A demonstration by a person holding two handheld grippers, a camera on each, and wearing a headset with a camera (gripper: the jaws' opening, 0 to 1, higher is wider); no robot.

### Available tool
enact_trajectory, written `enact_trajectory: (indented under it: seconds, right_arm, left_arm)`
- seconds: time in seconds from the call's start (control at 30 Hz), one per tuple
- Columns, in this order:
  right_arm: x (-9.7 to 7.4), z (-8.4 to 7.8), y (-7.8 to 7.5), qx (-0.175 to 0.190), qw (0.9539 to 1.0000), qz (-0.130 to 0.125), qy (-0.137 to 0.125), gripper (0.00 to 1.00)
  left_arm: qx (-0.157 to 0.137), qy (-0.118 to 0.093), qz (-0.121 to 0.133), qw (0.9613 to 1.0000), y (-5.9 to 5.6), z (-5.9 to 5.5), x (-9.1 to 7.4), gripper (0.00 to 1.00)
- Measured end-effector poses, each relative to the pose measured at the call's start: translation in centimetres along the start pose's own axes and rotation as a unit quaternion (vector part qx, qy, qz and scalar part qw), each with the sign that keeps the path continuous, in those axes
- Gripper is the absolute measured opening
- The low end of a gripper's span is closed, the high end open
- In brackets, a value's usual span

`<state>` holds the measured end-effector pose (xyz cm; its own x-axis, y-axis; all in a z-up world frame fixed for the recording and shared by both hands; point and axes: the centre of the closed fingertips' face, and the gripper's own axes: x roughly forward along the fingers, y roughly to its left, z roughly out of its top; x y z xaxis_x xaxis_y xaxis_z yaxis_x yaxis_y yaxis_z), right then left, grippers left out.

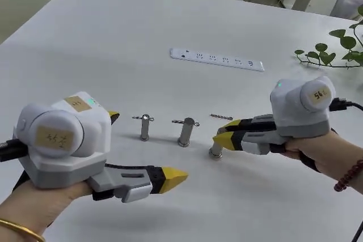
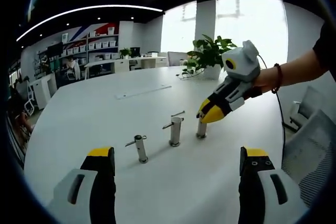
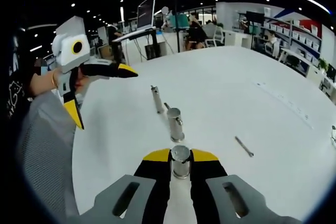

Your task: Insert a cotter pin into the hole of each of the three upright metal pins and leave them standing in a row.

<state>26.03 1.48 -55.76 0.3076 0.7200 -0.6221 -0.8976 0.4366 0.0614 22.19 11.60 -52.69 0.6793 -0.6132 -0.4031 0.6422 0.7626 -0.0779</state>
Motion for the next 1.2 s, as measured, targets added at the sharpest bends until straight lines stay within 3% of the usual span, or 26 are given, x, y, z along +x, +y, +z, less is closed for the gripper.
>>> enact_trajectory:
  seconds: [0.47,1.13,1.2]
  right_arm:
    - [1.4,0.2,3.2,-0.005,0.9997,0.024,-0.006,0.08]
    - [2.2,0.4,4.1,-0.034,0.9993,0.013,-0.011,0.09]
    - [2.3,0.0,4.2,-0.047,0.9988,0.015,0.004,0.09]
  left_arm:
    - [-0.001,-0.007,0.0,1.0,0.0,0.3,0.0,0.99]
    - [0.004,0.01,-0.001,0.9999,-0.2,-0.2,-0.1,0.98]
    - [0.004,0.009,-0.001,0.9999,-0.2,-0.2,-0.1,0.98]
